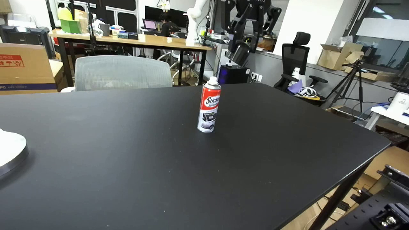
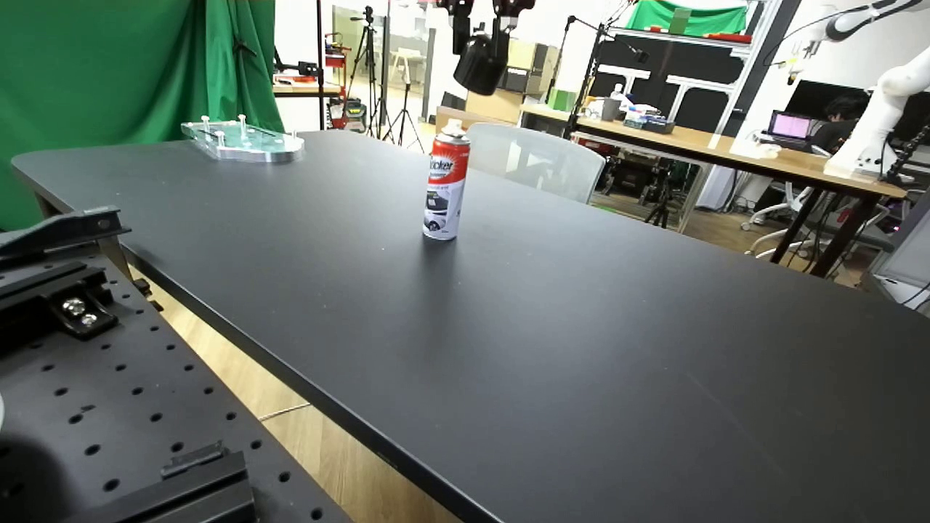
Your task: Remove the lid from the spray tin
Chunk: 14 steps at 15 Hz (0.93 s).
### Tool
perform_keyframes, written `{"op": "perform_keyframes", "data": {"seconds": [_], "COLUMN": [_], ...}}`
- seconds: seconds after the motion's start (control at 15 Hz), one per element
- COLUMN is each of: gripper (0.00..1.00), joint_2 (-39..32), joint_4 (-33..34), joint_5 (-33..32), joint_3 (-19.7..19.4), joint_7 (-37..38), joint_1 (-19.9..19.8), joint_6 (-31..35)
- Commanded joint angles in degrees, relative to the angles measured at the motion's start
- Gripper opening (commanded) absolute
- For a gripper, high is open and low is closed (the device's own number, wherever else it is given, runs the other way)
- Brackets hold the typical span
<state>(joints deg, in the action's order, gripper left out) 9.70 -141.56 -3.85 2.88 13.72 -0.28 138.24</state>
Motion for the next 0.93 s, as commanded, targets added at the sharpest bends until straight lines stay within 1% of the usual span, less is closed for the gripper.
{"op": "perform_keyframes", "data": {"seconds": [0.0, 0.07, 0.2, 0.27, 0.33, 0.47, 0.67, 0.87], "gripper": [0.34, 0.59, 0.59, 0.34, 0.34, 0.34, 0.34, 0.34], "joint_2": [-0.1, -0.2, -0.4, -0.4, -0.2, -1.3, -4.5, -8.8], "joint_4": [-0.1, -0.3, -0.2, -0.2, -0.2, 0.6, 2.3, 4.7], "joint_5": [-0.3, -0.4, -0.4, -0.4, -4.4, -9.2, -16.9, -22.4], "joint_3": [-0.2, -0.3, -0.3, -0.3, 0.5, 0.7, 0.2, -1.0], "joint_7": [-0.1, -0.3, -0.4, -0.4, 3.3, 5.9, 11.1, 14.5], "joint_1": [-0.3, -0.5, -0.4, -0.3, -1.1, -2.1, -4.2, -5.2], "joint_6": [-0.4, -0.5, -0.4, -0.4, -0.1, -0.9, -1.3, -2.0]}}
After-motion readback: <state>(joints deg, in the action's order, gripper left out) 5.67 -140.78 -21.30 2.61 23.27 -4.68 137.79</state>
